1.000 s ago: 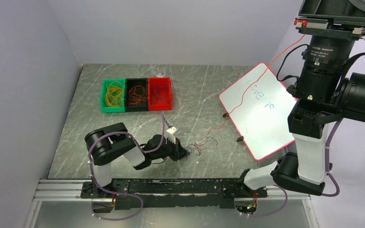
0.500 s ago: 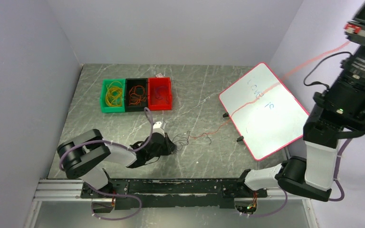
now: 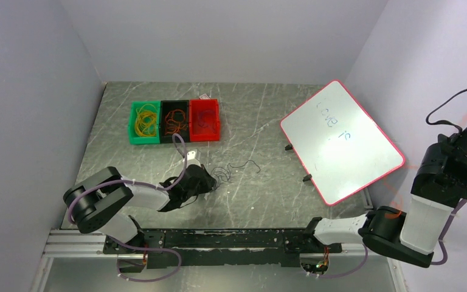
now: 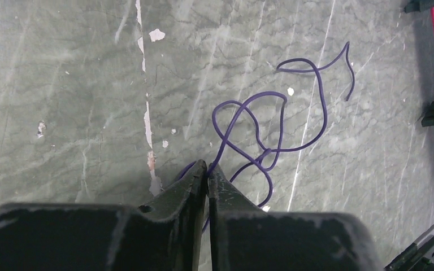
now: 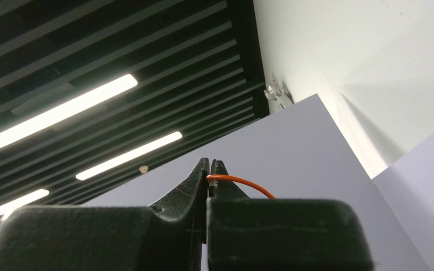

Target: Untangle the cables

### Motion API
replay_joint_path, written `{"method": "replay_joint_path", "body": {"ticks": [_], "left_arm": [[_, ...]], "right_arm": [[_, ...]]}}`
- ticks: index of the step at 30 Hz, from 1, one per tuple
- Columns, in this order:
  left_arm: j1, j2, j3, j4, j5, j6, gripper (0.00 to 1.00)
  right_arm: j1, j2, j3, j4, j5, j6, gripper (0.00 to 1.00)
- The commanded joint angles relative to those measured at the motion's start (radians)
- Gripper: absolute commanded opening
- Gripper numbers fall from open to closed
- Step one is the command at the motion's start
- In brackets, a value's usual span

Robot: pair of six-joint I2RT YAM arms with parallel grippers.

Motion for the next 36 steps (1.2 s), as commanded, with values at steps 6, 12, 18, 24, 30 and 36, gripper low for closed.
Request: {"method": "replay_joint_path", "body": {"ticks": [6,12,18,24,30,36], "left_arm": [[-0.07,-0.09,0.026,-0.12,0.061,0.285,0.36],[-0.134,-0.228,0.056,-0.127,0.137,0.406,0.47],[-0.17,-0.409,0.039,-0.275,0.046,0.376,0.74],[-0.172,-0.623,0.03,-0.401,-0.023,0.369,0.87],[-0.172,-0.813,0.058,-0.345,0.006,0.494,0.9],[-0.173,-0.796,0.204,-0.312,0.137,0.641,0.92]], "right_arm": [[0.007,-0.037,-0.17,-0.107,0.07,0.068,0.0],[0.007,-0.054,-0.289,-0.132,0.083,0.137,0.0],[0.007,-0.056,-0.373,-0.184,0.091,0.212,0.0],[0.007,-0.054,-0.463,-0.242,0.064,0.343,0.0],[0.006,-0.031,-0.508,-0.29,0.022,0.445,0.0],[0.006,-0.022,-0.528,-0.339,-0.034,0.539,0.0]]}}
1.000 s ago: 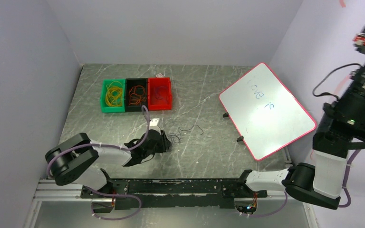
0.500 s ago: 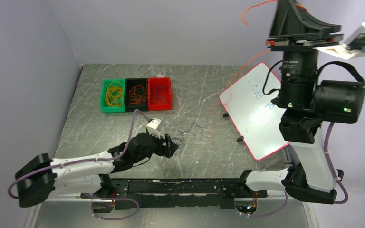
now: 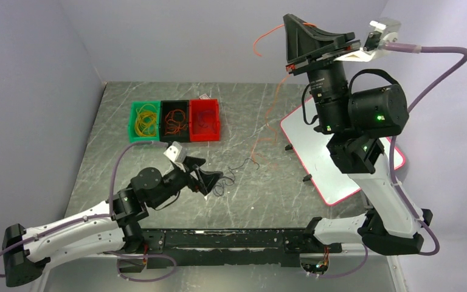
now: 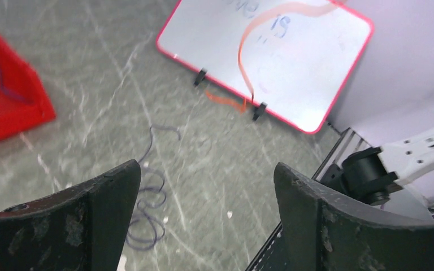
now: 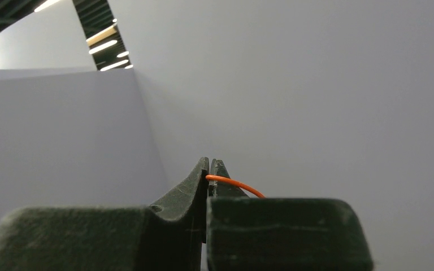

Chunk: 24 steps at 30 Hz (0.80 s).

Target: Untangle the cables

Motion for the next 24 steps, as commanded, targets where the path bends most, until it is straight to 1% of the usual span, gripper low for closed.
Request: {"method": "replay_joint_path", "body": {"ticks": [1,8,14,20,24], "left_arm": [[-0.005,0.04,0.138,0.049,0.113,0.148,0.92],[-0.005,0.207,0.268,0.185,0.198,0.241,0.93],[-0.005,0.33,0.372,0.288,0.336,0.273,0.92],[-0.006,0.435,0.452,0.374,0.37,0.296,0.92],[-0.005,0.519,0.521,0.402,0.393,0.311,0.92]], "right_arm": [[0.004,-0.01,-0.017,-0.039,-0.058,0.106,0.0],[0.003,-0.024,-0.09,-0.002,-0.084,0.187,0.0],[0.004,-0.029,-0.097,0.0,-0.099,0.223,0.0],[0.005,-0.04,-0.111,0.01,-0.106,0.246,0.0],[0.005,-0.044,-0.108,0.009,-0.116,0.261,0.0]]}}
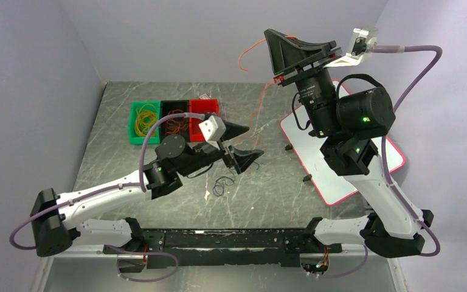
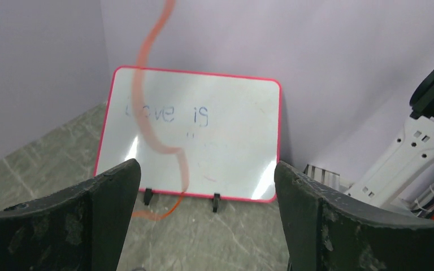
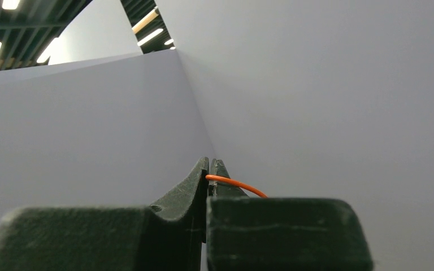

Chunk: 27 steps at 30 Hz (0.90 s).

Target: Untangle the cables

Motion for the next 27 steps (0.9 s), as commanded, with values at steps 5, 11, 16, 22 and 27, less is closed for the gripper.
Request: {"method": "replay_joint_path", "body": {"ticks": [5,11,16,22,27], "left_arm": [[-0.005,0.156,0.131,0.127,0.047,0.029,0.89],[-0.001,0.203,0.138,0.134,-0.012,0.019,0.76],[0.007,0.206,0.13,0.14,-0.013,0.005,0.71],[0.01,0.211,0.132,0.155,0.034,-0.011,0.73],[0.01,0.213,0.12,0.175,0.093,-0.029,0.73]], "right_arm": [[0.003,-0.021,-0.004,0.027,-0.029,0.043,0.0],[0.004,-0.017,0.005,0.017,-0.042,0.052,0.0],[0.005,-0.022,-0.004,0.02,-0.043,0.055,0.0],[0.004,-0.024,-0.01,0.022,-0.042,0.057,0.0],[0.004,-0.016,-0.002,0.019,-0.044,0.055,0.0]]}}
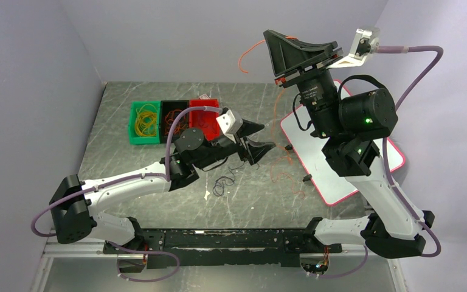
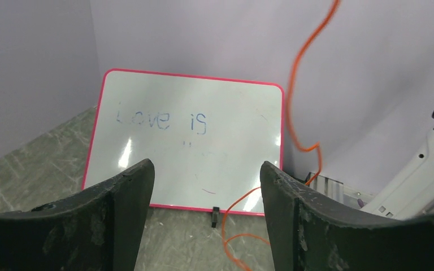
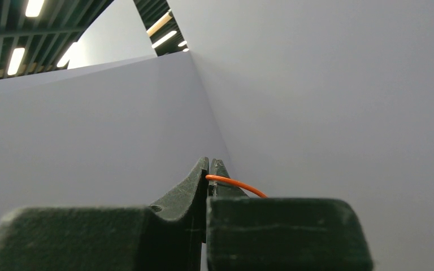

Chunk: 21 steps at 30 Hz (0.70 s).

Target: Untangle the cables

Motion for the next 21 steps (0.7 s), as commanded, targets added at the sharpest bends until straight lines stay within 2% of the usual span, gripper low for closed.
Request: {"method": "replay_joint_path", "body": {"ticks": [1,9,21], "left_arm": [[0.003,-0.001,0.001,0.069,0.082,-0.023,0.73],[0.003,-0.045,-0.077,0.114,0.142,-0.055,0.74],[0.007,-0.011,-0.034,0.107,0.113,-0.022,0.75]], "right_arm": [[0.004,-0.007,0.002,0.016,-0.01,0.006,0.0],[0.004,-0.002,0.002,0.011,-0.02,0.012,0.0],[0.004,0.017,0.024,-0.003,-0.041,0.035,0.0]]}}
